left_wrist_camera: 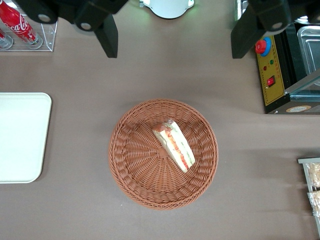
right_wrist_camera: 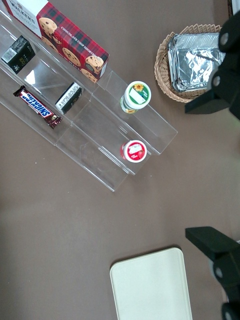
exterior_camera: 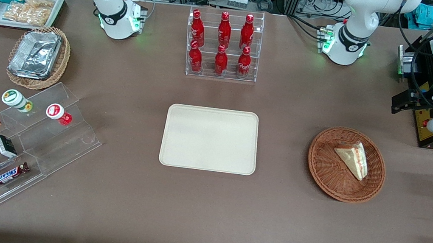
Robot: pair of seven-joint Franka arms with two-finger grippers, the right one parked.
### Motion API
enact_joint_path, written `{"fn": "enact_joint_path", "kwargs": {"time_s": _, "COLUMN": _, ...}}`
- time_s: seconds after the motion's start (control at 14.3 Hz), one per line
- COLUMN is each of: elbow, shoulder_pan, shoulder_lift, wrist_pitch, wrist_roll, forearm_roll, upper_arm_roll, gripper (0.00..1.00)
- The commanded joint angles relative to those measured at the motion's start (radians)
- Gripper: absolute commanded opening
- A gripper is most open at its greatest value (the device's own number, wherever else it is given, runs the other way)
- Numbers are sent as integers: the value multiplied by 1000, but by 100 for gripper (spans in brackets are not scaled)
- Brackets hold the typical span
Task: Place sandwich from basket to tray
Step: 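Move the left gripper over the wrapped sandwich in the wicker basket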
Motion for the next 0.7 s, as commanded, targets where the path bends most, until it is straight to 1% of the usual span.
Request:
{"fn": "enact_joint_path", "kwargs": {"time_s": 0.0, "elbow": 24, "shoulder_pan": -16, "shoulder_lift": 9, "wrist_pitch": 0, "wrist_roll": 4, "forearm_roll": 18, "upper_arm_roll": 9, "gripper": 100}}
{"fn": "enact_joint_path", "kwargs": {"time_s": 0.14, "elbow": 7, "shoulder_pan": -7, "shoulder_lift": 9, "wrist_pitch": -7, "wrist_roll": 3, "forearm_roll": 7, "upper_arm_roll": 9, "gripper": 100}}
{"fn": "enact_joint_path", "kwargs": {"time_s": 0.21, "elbow": -25, "shoulder_pan": -5, "shoulder_lift": 20, "wrist_pitch": -12, "wrist_roll": 7, "forearm_roll": 9, "upper_arm_roll": 9, "gripper": 100}}
{"fn": "enact_joint_path", "kwargs": {"time_s": 0.35, "elbow": -99, "shoulder_pan": -5, "shoulder_lift": 29, "wrist_pitch": 40, "wrist_roll": 9, "forearm_roll": 13, "upper_arm_roll": 9, "gripper": 100}}
{"fn": "enact_joint_path", "kwargs": {"time_s": 0.49, "elbow": -211, "shoulder_pan": -5, "shoulder_lift": 35, "wrist_pitch": 172, "wrist_roll": 9, "forearm_roll": 18, "upper_arm_roll": 10, "gripper": 100}}
{"fn": "enact_joint_path", "kwargs": {"time_s": 0.63, "elbow": -355, "shoulder_pan": -5, "shoulder_lift": 26, "wrist_pitch": 349, "wrist_roll": 9, "forearm_roll": 19, "upper_arm_roll": 10, "gripper": 100}}
